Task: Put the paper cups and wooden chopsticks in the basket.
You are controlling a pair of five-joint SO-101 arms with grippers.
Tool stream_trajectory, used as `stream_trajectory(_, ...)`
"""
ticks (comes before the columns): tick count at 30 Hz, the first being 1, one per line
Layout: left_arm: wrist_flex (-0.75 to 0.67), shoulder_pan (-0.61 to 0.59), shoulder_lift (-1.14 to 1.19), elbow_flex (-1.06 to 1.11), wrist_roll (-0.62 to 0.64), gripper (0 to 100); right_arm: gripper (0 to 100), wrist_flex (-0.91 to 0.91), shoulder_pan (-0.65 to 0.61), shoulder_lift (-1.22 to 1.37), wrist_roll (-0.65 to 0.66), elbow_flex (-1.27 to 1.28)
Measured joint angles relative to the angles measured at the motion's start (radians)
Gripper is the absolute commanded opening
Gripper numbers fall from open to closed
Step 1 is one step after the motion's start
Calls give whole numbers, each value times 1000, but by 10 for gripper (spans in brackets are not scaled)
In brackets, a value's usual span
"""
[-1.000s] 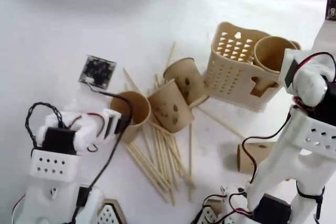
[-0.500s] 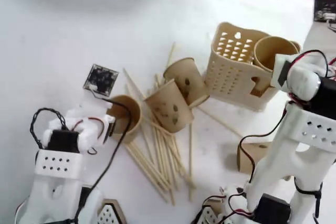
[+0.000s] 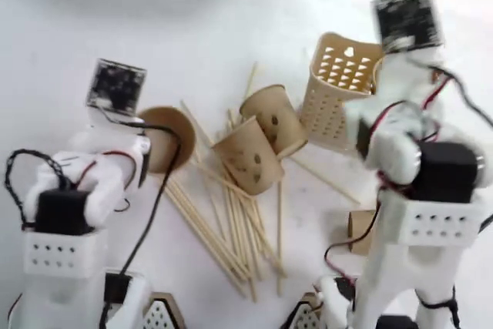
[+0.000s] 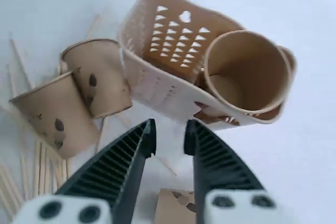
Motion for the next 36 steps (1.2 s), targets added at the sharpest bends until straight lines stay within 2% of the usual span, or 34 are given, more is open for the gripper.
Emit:
stream_trajectory(7, 8, 2, 0, -221, 49, 22, 19, -2, -232, -137, 0, 316)
stream_trajectory(11, 6, 2, -3, -347, 51, 22, 20, -80, -288, -216, 0, 505)
stream_trajectory(17, -112, 2, -2, -399, 51, 21, 21, -295, -387, -339, 0, 873)
stream_trajectory(22, -233, 5, -2, -399, 98, 21, 19, -425, -394, -419, 0, 1073)
stream_trajectory(25, -308, 48, -2, -399, 138, 21, 19, -456, -399, -473, 0, 1125)
stream_trajectory(31, -434, 221, 94, -407, 149, 21, 19, -462, -399, -611, 5, 1212)
stream_trajectory(36, -552, 331, 256, -407, 149, 21, 19, -462, -399, -747, 130, 1332)
